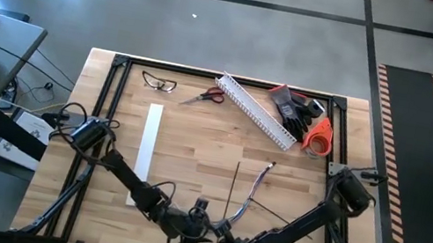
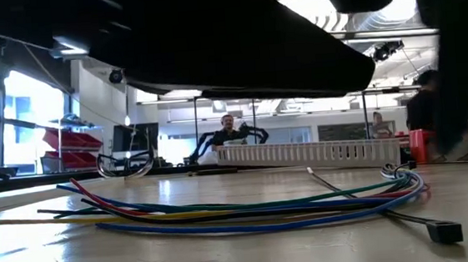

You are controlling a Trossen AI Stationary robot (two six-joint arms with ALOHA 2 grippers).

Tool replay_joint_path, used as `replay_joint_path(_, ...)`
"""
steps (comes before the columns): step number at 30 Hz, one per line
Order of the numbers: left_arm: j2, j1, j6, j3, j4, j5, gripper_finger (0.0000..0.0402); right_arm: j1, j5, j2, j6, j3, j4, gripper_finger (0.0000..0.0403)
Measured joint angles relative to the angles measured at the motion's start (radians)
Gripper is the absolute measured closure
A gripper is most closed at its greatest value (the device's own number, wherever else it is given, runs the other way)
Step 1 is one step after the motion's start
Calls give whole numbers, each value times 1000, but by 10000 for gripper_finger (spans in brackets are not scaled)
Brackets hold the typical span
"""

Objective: Ziptie cables
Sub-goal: Wrap the black zip tie on the cable wires

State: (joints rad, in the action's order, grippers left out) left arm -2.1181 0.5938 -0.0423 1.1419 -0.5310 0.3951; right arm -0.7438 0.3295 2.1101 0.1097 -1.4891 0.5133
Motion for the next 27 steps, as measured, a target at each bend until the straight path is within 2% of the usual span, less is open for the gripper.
replay_joint_path(8, 1, 25, -60, 0, 46, 7, 270, 48, -132, 11, 157, 0, 40, 268)
replay_joint_path(11, 3, 29, -80, 1, 59, 8, 270, 74, -132, 29, 179, 0, 35, 252)
replay_joint_path(14, 3, 29, -88, 1, 67, 9, 270, 99, -156, 45, 186, -4, 25, 263)
replay_joint_path(17, 3, 29, -96, 2, 64, 8, 270, 116, -216, 59, 206, -7, 27, 292)
replay_joint_path(22, 3, 30, -105, 1, 63, 7, 270, 108, -223, 78, 248, -6, 37, 379)
replay_joint_path(24, 3, 32, -105, 1, 64, 7, 270, 95, -178, 79, 244, -6, 28, 394)
replay_joint_path(27, 3, 36, -105, 1, 65, 7, 270, 57, -34, 82, 209, -4, 6, 401)
